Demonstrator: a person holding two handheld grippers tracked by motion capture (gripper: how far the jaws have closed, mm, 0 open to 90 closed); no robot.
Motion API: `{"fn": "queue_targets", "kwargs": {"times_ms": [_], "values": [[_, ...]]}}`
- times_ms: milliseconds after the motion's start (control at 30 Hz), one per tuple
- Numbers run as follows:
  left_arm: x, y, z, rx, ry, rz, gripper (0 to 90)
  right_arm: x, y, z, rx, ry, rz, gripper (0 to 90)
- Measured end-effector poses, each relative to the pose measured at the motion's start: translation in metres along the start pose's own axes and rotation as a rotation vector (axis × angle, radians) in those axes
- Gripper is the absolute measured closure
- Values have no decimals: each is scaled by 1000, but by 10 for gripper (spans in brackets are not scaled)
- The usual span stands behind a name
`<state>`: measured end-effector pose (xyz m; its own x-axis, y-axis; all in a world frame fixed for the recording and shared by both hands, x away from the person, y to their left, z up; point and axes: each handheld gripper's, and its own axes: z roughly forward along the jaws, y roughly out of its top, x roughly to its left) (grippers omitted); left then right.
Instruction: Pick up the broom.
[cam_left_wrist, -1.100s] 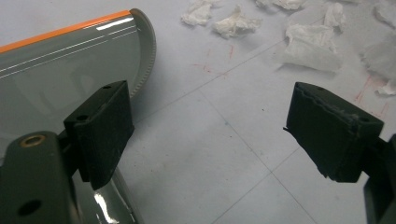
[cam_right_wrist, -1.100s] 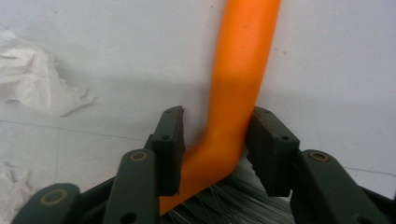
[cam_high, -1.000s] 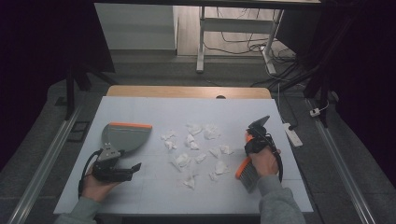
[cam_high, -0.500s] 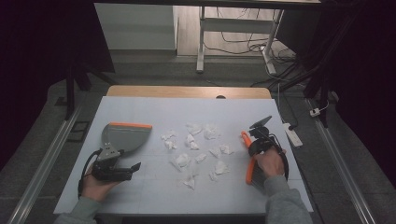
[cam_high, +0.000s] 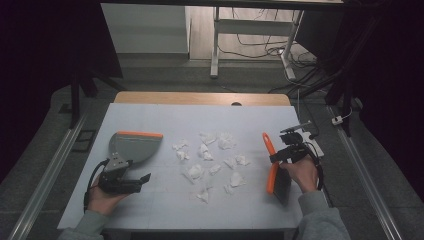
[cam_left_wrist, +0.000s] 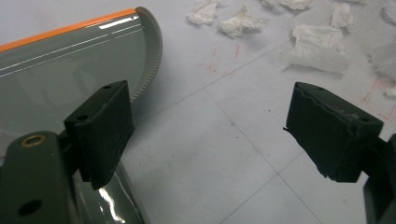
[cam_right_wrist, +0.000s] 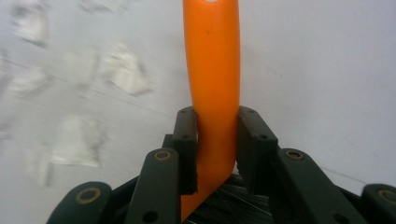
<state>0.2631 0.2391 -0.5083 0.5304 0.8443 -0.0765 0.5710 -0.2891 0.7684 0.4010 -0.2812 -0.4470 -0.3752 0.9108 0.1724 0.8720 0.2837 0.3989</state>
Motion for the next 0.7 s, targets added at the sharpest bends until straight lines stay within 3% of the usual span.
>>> {"fn": "queue_targets", "kwargs": {"times_ms": [233, 300, 367, 500, 567, 633, 700], "values": [[1, 1, 1, -4, 0, -4, 159, 4, 1, -17, -111, 97, 1, 711], [1, 1, 1, -2, 4, -2, 159, 8, 1, -23, -158, 143, -9, 711], [0, 1, 1, -2, 7, -2, 159, 9, 2, -24, -170, 156, -13, 711], [0, 2, 2, -10, 27, 2, 161, 16, 4, -25, -243, 233, -28, 711], [0, 3, 2, -12, 35, 3, 160, 18, 4, -25, -260, 242, -34, 711], [0, 4, 2, -11, 42, 3, 162, 23, 5, -23, -302, 297, -40, 710], [0, 5, 3, -7, 46, 2, 162, 25, 6, -23, -312, 310, -42, 710]]}}
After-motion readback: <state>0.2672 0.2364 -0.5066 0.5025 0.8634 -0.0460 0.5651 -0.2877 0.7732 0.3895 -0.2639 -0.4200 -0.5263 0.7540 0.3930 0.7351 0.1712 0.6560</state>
